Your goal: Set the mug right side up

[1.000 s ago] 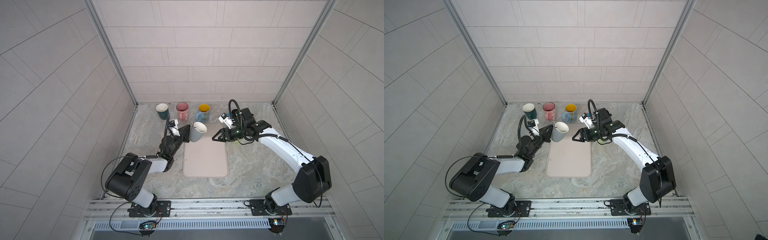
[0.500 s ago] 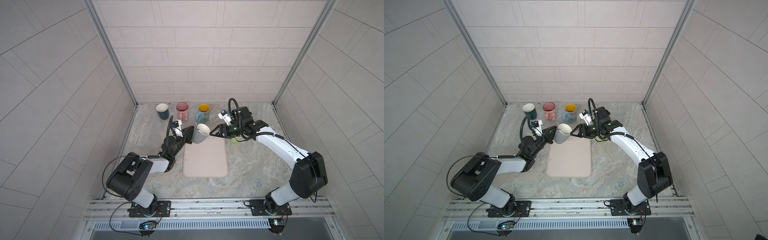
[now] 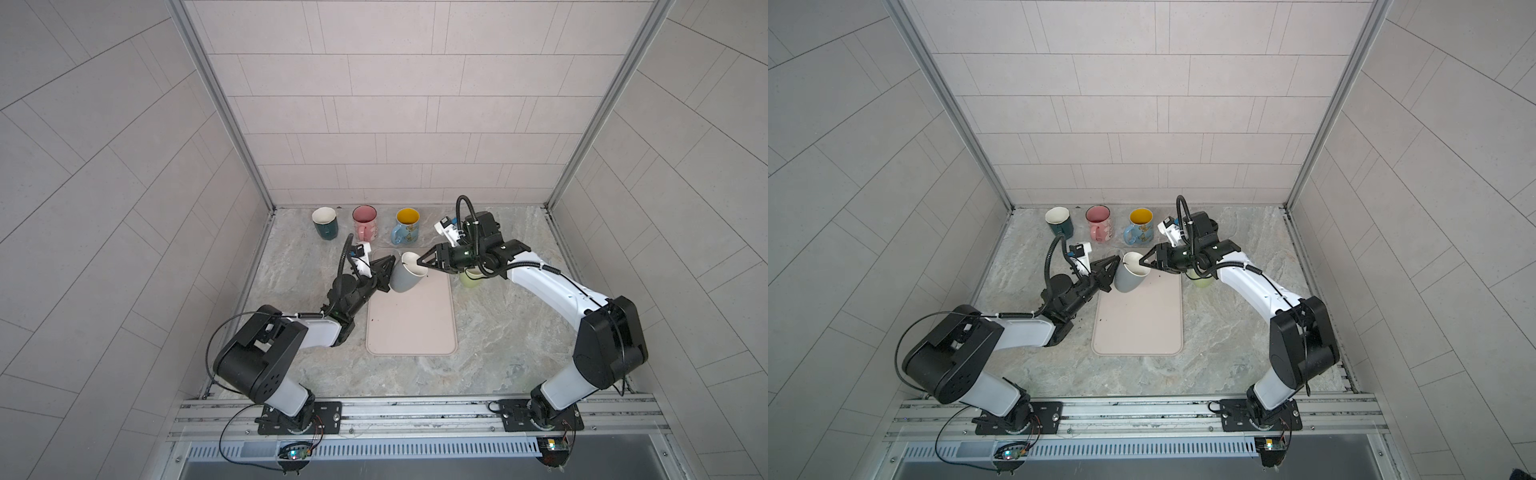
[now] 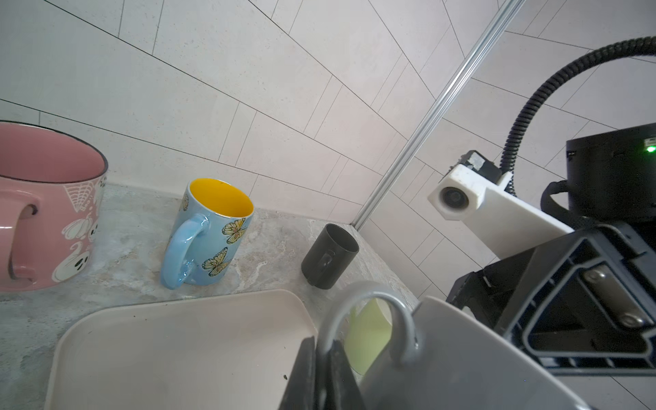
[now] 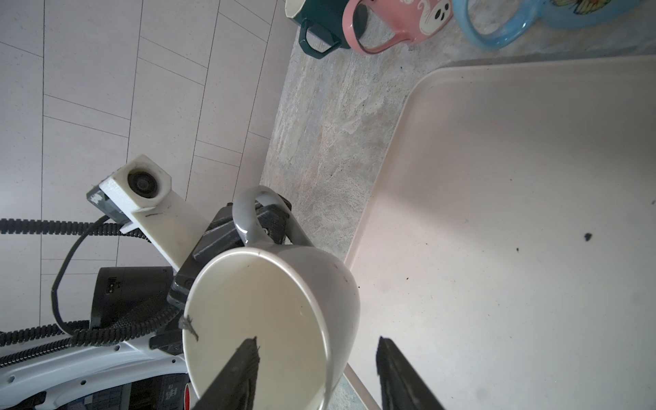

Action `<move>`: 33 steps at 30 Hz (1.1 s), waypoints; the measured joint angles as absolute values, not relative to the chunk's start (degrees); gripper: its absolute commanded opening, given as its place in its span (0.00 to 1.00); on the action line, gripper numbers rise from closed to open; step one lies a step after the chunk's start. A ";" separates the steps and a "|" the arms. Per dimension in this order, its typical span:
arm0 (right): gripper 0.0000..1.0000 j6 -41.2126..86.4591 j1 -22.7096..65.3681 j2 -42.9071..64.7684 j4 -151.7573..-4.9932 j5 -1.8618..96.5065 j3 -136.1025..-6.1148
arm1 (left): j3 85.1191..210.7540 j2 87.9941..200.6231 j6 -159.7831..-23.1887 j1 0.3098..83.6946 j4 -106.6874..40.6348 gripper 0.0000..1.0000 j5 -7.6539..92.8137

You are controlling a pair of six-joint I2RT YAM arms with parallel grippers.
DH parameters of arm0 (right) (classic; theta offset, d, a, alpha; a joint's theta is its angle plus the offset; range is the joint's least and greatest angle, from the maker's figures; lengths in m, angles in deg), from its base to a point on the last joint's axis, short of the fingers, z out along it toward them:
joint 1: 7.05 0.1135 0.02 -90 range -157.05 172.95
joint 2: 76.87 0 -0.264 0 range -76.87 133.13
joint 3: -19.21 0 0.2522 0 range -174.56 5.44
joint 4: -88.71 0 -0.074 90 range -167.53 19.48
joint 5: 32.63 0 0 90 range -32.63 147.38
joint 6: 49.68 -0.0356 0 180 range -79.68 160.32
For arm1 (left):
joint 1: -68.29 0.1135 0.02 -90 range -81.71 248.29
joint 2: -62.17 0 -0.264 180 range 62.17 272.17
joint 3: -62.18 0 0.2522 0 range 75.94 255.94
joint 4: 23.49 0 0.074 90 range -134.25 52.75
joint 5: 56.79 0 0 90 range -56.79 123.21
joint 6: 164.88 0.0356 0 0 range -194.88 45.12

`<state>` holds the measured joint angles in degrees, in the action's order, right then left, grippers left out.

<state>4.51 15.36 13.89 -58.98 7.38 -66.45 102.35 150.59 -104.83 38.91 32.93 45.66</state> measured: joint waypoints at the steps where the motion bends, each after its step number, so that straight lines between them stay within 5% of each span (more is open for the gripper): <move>1: 0.50 4.66 15.45 14.02 -58.72 7.38 -66.48 | 102.37 150.59 -104.83 38.91 32.90 0.00 45.63; 8: 0.34 6.43 16.82 15.22 -55.44 8.10 -67.26 | 102.70 150.59 -104.81 38.51 32.69 0.00 45.50; 12: 0.01 6.59 16.63 15.40 -53.84 10.44 -67.98 | 102.70 150.59 -104.22 38.27 32.73 0.00 46.12; 24: 0.00 8.40 16.28 15.92 -50.39 13.72 -68.71 | 102.94 151.55 -104.68 38.10 32.62 0.00 46.99; 28: 0.00 9.47 16.26 15.44 -49.19 15.86 -68.71 | 103.99 153.50 -106.74 37.88 33.10 0.29 47.49; 33: 0.00 10.78 16.58 14.42 -47.31 17.45 -68.71 | 105.61 154.94 -109.97 37.90 34.59 0.45 47.47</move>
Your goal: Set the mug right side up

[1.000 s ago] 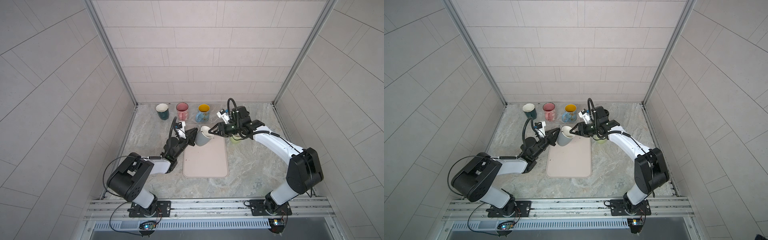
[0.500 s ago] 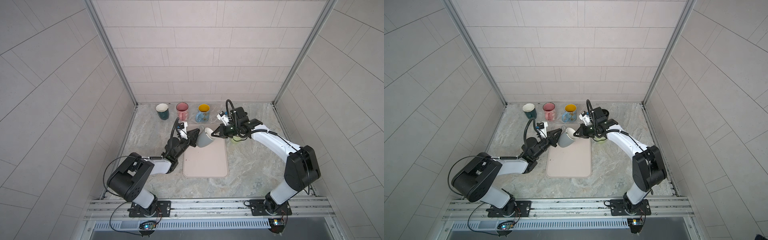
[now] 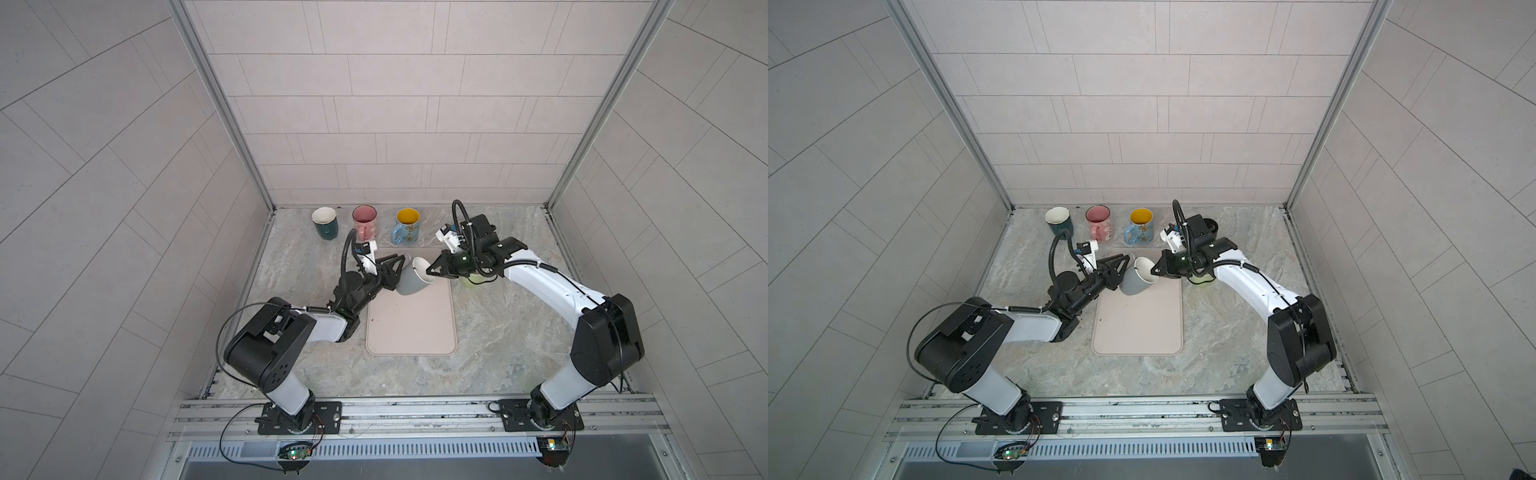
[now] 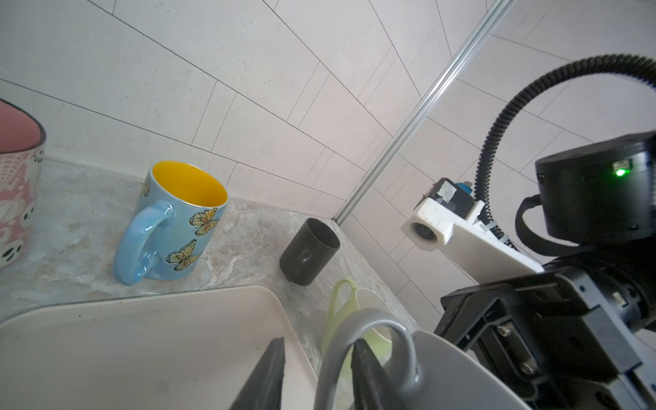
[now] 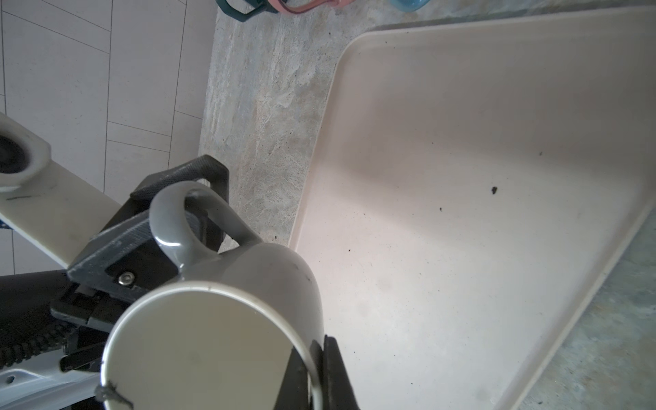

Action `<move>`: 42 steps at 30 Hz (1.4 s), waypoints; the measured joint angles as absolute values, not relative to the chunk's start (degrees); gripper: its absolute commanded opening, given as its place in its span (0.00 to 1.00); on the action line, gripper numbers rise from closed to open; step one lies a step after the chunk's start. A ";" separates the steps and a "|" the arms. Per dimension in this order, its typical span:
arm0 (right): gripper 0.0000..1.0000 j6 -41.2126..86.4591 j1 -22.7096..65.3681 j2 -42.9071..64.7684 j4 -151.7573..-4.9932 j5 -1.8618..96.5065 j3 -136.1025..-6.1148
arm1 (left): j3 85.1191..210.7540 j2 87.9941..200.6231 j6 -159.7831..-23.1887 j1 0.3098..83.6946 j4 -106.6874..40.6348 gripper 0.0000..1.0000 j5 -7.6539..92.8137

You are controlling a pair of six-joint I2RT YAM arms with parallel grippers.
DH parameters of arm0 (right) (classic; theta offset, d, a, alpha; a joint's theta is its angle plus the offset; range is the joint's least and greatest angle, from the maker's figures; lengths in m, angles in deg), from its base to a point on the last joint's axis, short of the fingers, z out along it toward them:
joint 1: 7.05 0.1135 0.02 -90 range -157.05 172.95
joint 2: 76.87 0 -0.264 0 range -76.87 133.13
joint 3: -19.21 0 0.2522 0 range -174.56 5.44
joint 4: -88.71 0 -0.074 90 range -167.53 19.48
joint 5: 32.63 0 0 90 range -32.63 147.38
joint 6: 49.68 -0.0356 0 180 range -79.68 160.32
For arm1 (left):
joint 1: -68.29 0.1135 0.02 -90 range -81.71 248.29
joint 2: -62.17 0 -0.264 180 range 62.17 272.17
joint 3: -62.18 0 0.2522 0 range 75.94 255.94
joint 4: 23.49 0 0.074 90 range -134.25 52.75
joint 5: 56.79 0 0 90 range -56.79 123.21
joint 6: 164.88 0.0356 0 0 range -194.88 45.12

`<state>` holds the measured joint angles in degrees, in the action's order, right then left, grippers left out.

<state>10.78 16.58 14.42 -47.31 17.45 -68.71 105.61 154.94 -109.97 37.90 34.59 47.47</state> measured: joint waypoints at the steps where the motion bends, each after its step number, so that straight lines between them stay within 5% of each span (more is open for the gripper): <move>1: 0.00 11.00 16.58 14.24 -47.05 17.82 -68.71 | 105.72 155.18 -110.32 37.90 34.83 0.47 47.47; 16: 0.00 13.84 13.76 8.84 -41.89 23.20 -67.48 | 101.72 154.94 -111.11 38.10 35.42 0.59 47.56; 20: 0.00 15.68 12.58 6.92 -38.26 25.69 -67.26 | 99.71 153.28 -111.96 38.93 35.40 0.69 47.69; 29: 0.00 19.79 9.22 1.39 -26.92 35.70 -63.61 | 98.83 147.99 -119.72 46.99 34.94 0.70 50.18; 42: 0.00 22.21 -0.46 -12.56 -19.20 42.76 -59.55 | 102.00 133.06 -118.49 47.43 17.41 0.71 52.02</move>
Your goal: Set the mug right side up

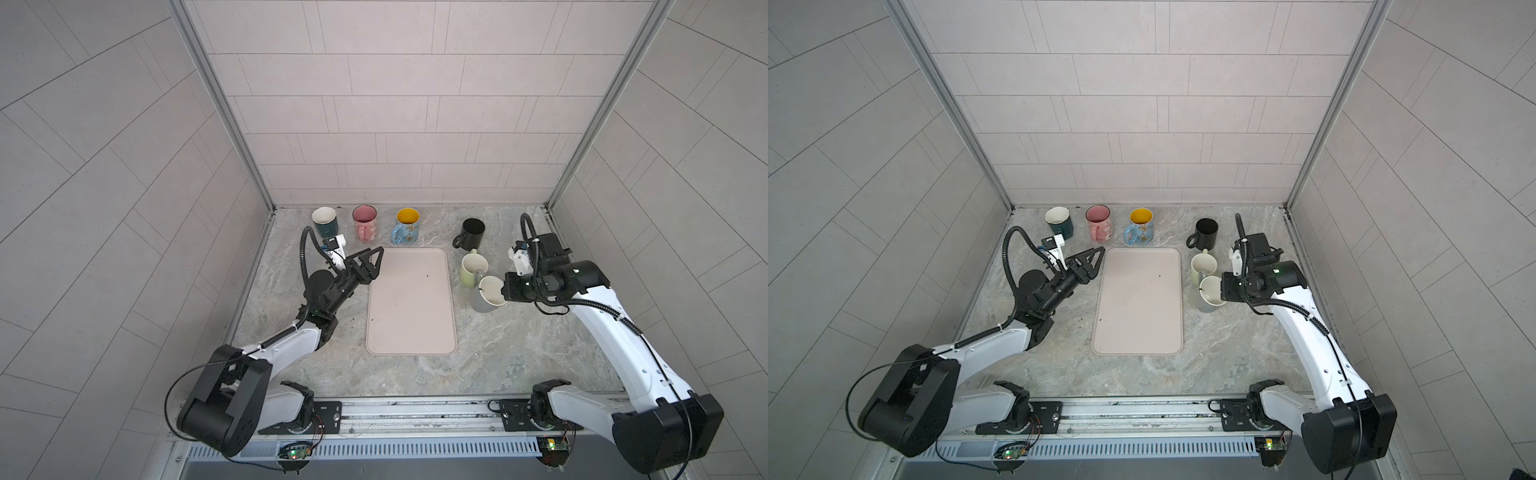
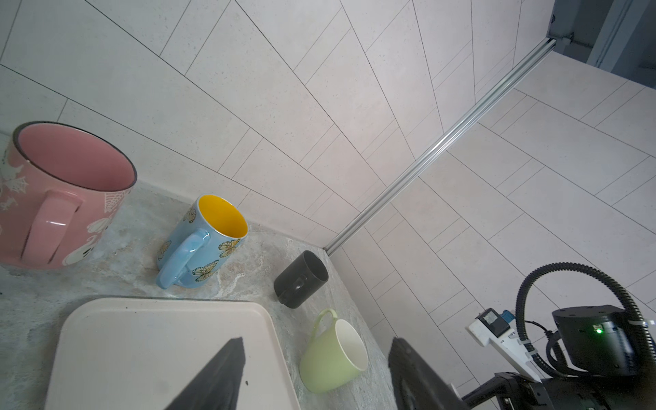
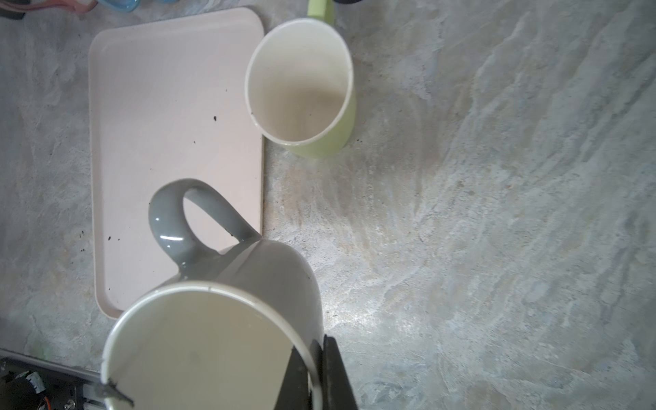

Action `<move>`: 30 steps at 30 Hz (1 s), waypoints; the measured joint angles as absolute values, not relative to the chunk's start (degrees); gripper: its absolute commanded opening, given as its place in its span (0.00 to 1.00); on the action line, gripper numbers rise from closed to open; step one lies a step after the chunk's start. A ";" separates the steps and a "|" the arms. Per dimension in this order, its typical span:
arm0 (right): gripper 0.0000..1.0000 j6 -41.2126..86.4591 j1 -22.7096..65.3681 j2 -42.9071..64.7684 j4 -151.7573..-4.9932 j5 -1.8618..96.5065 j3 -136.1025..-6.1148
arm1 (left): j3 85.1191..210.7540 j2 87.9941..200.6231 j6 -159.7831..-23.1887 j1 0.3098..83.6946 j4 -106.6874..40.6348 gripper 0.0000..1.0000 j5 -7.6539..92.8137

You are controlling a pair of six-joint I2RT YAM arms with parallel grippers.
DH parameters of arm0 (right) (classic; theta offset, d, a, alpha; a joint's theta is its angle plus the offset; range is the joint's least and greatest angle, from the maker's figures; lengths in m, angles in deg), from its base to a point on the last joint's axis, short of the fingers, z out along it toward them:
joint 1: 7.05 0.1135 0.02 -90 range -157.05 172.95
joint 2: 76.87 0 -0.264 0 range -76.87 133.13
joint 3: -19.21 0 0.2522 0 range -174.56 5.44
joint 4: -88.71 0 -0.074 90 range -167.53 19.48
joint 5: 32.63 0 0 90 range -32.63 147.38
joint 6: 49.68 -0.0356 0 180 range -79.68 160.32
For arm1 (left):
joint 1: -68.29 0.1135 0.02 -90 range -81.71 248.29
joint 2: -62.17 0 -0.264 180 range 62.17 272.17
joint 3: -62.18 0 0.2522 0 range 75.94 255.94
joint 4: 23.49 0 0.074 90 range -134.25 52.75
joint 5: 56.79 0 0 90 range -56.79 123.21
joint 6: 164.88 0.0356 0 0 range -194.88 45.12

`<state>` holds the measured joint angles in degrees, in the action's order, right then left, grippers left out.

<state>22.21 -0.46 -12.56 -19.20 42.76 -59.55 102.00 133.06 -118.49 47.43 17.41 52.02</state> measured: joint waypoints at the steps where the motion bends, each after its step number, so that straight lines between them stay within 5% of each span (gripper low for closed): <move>1: 0.00 22.43 -1.71 -12.91 -18.85 42.92 -59.57 | 102.44 131.99 -117.88 47.43 15.37 0.71 51.89; 12: 0.00 25.76 -12.55 -7.90 -17.84 45.85 -64.75 | 111.79 123.27 -110.89 50.16 -9.98 0.73 48.85; 30: 0.00 22.30 -16.07 22.94 -31.42 50.63 -78.76 | 116.40 122.39 -103.83 53.72 -26.28 0.73 44.61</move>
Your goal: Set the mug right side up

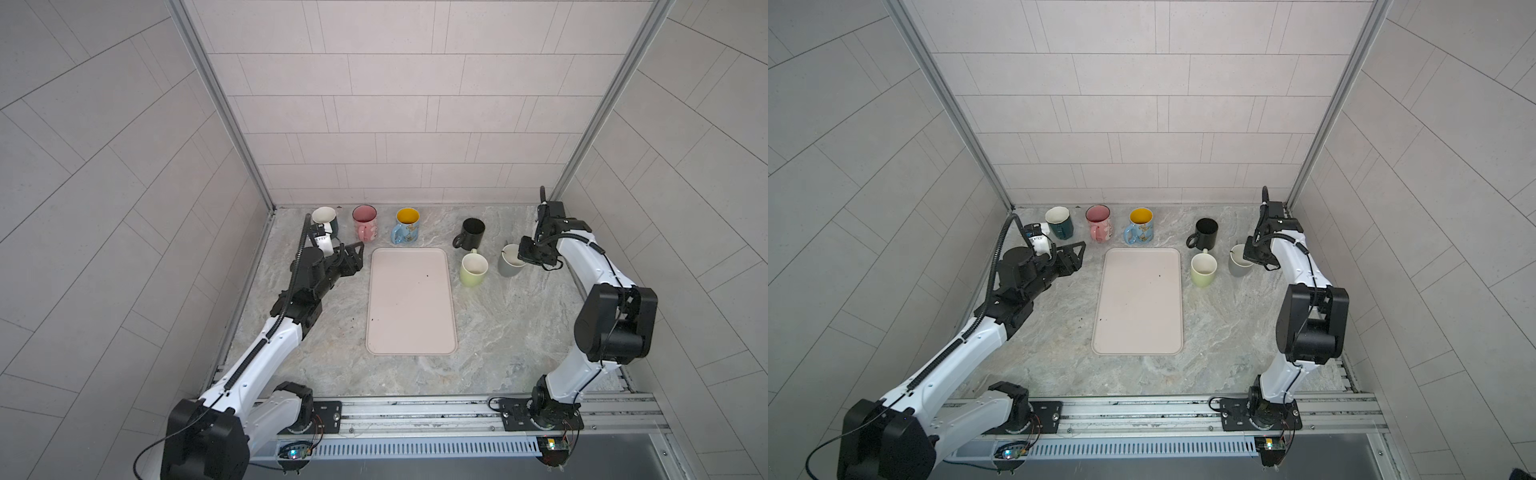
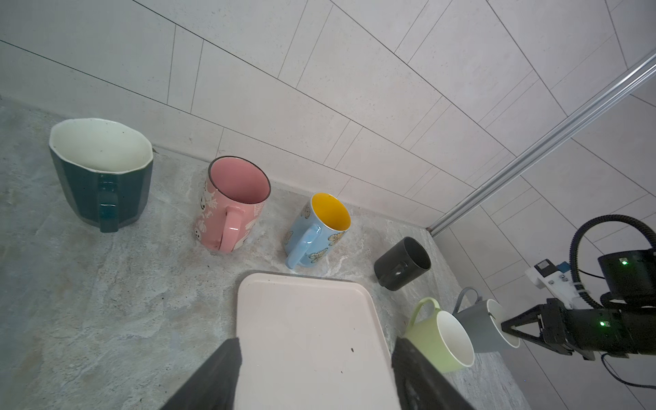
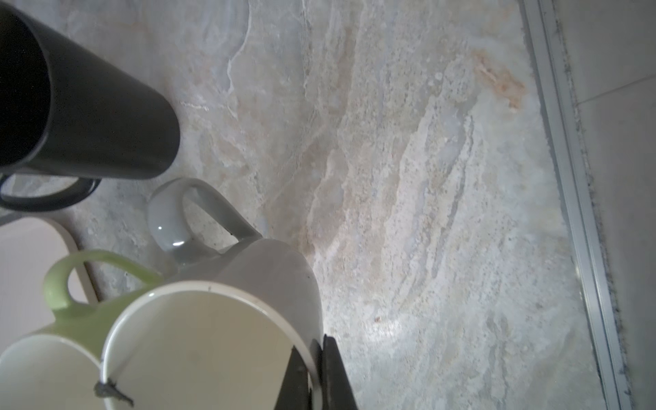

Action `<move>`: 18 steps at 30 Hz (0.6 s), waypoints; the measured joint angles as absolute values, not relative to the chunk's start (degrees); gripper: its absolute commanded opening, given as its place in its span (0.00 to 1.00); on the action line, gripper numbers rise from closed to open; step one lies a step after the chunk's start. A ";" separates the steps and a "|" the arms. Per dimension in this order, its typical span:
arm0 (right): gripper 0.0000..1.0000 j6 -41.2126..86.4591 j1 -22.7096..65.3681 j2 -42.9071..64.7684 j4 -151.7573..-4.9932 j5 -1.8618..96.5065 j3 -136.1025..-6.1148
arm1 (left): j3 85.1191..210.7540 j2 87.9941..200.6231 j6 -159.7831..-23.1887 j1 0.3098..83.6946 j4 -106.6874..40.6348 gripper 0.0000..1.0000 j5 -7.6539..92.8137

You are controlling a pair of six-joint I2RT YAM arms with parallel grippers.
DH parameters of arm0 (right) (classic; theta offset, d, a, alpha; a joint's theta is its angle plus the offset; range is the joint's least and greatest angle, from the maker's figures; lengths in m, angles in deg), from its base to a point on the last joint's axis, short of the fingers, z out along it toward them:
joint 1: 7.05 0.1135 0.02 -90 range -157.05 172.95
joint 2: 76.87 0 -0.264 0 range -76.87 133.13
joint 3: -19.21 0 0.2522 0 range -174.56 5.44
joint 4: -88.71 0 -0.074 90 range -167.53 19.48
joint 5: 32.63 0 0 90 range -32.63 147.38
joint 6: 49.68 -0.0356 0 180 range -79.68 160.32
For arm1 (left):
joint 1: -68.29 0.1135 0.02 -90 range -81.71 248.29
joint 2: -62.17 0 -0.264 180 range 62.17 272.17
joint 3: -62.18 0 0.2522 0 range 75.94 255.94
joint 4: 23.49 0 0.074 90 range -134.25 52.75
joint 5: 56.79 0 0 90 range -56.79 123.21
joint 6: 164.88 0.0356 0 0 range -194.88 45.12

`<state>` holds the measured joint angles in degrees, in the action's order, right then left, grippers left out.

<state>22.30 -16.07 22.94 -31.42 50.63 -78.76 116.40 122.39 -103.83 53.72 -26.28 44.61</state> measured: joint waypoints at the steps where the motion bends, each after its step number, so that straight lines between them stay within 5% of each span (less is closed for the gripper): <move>1: 0.00 22.08 -16.07 24.58 -31.83 50.35 -80.09 | 116.64 122.48 -103.68 53.86 -26.66 0.73 44.45; 12: 0.00 20.60 -16.07 34.31 -34.61 49.47 -87.13 | 117.52 123.31 -103.06 54.97 -28.01 0.73 43.82; 18: 0.19 19.88 -16.07 34.57 -35.33 48.56 -87.24 | 117.93 123.46 -102.87 55.17 -28.06 0.73 43.82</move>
<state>19.88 -16.07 34.57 -35.33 48.56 -87.24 117.93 123.46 -102.87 55.17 -28.06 43.82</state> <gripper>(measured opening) 0.130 0.734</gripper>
